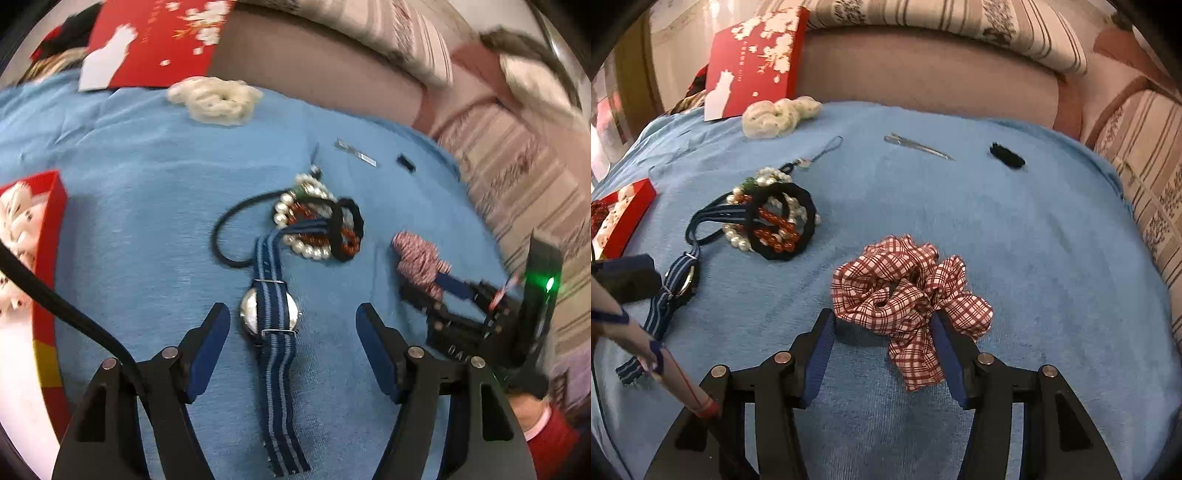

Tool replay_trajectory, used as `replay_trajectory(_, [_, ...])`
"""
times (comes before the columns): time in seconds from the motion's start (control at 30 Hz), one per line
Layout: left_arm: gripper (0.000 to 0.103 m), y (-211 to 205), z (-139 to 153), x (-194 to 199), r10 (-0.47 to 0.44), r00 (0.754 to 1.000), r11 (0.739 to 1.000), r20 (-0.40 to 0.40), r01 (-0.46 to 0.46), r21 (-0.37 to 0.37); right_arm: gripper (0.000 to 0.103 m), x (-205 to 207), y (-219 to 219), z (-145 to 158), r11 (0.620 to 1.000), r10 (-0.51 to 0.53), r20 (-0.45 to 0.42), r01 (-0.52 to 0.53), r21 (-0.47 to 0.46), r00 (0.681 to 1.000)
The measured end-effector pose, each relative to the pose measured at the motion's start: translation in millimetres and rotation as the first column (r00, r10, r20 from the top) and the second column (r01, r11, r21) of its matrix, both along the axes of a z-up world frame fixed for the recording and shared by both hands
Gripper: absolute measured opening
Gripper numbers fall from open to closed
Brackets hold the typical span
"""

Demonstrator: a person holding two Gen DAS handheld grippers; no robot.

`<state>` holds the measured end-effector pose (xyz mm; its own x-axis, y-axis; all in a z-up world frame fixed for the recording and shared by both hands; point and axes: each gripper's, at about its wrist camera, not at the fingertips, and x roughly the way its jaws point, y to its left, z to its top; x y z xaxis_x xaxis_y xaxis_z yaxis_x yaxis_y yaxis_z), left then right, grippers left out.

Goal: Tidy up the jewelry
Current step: 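Lift the watch with left tool while right tool grasps the plaid scrunchie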

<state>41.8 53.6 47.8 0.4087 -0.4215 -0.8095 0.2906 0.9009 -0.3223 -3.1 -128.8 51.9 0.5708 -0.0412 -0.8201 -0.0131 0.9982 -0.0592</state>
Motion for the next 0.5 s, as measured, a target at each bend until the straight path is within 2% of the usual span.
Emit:
replay_trajectory(0.07, [0.070, -11.9, -8.2, 2.1, -0.009, 1.000, 0.997, -0.004, 0.009, 0.077, 0.038, 1.9, -3.1, -3.3, 1.000, -0.021, -0.006, 0.021, 0.000, 1.000])
replay_trajectory(0.1, [0.066, -15.9, -11.6, 3.6, -0.010, 1.000, 0.995, -0.009, 0.011, 0.099, 0.032, 1.7, -5.3, -3.5, 1.000, -0.031, -0.005, 0.031, 0.000, 1.000])
replay_trajectory(0.13, [0.060, -19.5, -16.3, 5.3, -0.010, 1.000, 0.992, -0.016, 0.011, 0.124, 0.020, 1.4, -7.9, -2.9, 0.999, -0.039, -0.001, 0.039, 0.001, 0.999])
replay_trajectory(0.17, [0.042, -22.0, -18.1, 5.5, 0.006, 1.000, 0.986, 0.002, -0.007, 0.167, 0.015, 0.9, -11.2, -2.3, 0.999, -0.046, -0.003, 0.046, 0.010, 0.999])
replay_trajectory(0.2, [0.042, -22.7, -17.8, 5.9, 0.006, 1.000, 0.983, 0.010, -0.008, 0.185, 0.010, 0.8, -15.1, -1.2, 0.998, -0.052, -0.006, 0.052, 0.025, 0.999])
replay_trajectory(0.23, [0.042, -20.8, -16.1, 5.9, 0.011, 1.000, 0.986, 0.005, -0.011, 0.166, 0.009, 0.0, -19.2, 0.7, 0.997, -0.060, -0.008, 0.060, 0.044, 0.998])
replay_trajectory(0.37, [0.041, 6.3, 3.9, 2.1, 0.061, 0.998, 0.998, -0.024, -0.061, 0.003, 0.008, -10.0, -25.9, 18.8, 0.992, -0.081, 0.010, 0.079, 0.095, 0.997])
replay_trajectory(0.47, [0.041, 44.0, 30.3, -7.8, 0.106, 0.994, 0.981, -0.026, -0.108, -0.160, 0.008, -20.4, -18.0, 41.2, 0.989, -0.061, 0.041, 0.055, 0.135, 0.997])
replay_trajectory(0.5, [0.041, 51.7, 36.8, -10.5, 0.120, 0.993, 0.976, -0.021, -0.122, -0.179, 0.008, -23.0, -13.4, 47.9, 0.989, -0.051, 0.051, 0.043, 0.140, 0.997])
